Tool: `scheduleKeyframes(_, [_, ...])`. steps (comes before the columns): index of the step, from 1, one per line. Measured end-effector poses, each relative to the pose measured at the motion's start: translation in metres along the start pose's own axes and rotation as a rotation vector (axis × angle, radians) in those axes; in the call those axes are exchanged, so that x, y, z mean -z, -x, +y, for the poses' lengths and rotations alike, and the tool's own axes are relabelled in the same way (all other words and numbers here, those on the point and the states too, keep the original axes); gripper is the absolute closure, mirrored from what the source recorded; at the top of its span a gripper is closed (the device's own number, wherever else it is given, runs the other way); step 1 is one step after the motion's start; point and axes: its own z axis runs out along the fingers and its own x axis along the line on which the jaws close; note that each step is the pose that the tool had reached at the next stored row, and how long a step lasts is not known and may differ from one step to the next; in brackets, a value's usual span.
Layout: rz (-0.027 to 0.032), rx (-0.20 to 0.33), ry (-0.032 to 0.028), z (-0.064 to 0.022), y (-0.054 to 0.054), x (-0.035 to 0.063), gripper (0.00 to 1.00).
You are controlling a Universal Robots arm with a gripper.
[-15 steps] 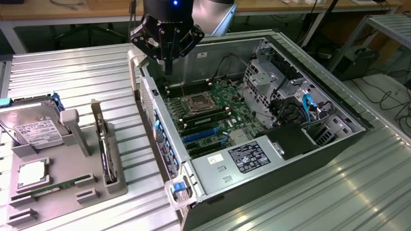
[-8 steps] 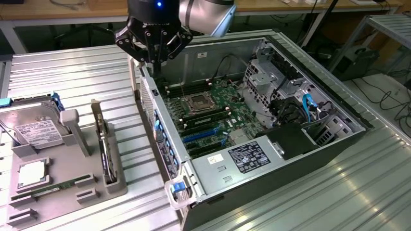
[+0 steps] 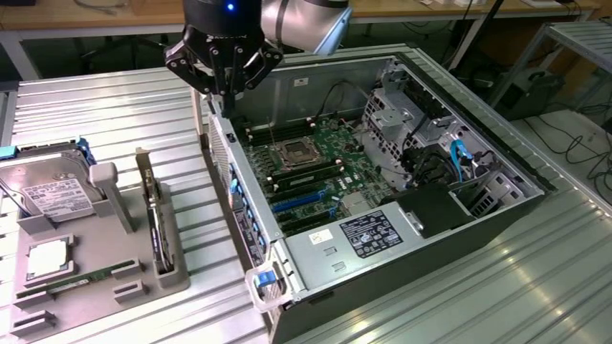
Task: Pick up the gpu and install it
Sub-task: 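Reach for the gpu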
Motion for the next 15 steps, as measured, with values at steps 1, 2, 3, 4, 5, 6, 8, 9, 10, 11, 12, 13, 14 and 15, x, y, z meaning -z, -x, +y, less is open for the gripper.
scheduleKeyframes(1, [0.0000,0.000,0.0001,-0.0002,-0.001,0.0000,0.89])
scheduleKeyframes(2, [0.0001,0.000,0.0000,-0.0006,-0.003,0.0001,0.89])
scheduleKeyframes(3, [0.0000,0.000,0.0000,-0.0008,-0.004,0.0001,0.89])
scheduleKeyframes(4, [0.0000,0.000,0.0000,-0.0010,-0.004,0.0001,0.89])
scheduleKeyframes(5, [0.0000,0.000,0.0001,-0.0013,-0.006,0.0001,0.89])
scheduleKeyframes(6, [0.0000,0.000,0.0000,-0.0015,-0.007,0.0001,0.89])
scheduleKeyframes(8, [0.0000,0.000,0.0000,-0.0020,-0.009,0.0002,0.89])
scheduleKeyframes(9, [0.0001,0.000,0.0000,-0.0023,-0.010,0.0002,0.89])
scheduleKeyframes(10, [0.0000,0.000,0.0000,-0.0025,-0.011,0.0002,0.89])
scheduleKeyframes(11, [0.0000,0.000,0.0001,-0.0028,-0.012,0.0002,0.89])
scheduleKeyframes(12, [0.0000,0.000,0.0000,-0.0030,-0.013,0.0003,0.89])
scheduleKeyframes(13, [0.0000,0.000,0.0000,-0.0033,-0.014,0.0003,0.89])
scheduleKeyframes(14, [0.0000,0.000,0.0000,-0.0035,-0.015,0.0003,0.89])
scheduleKeyframes(15, [0.0000,0.000,0.0000,-0.0038,-0.016,0.0003,0.89])
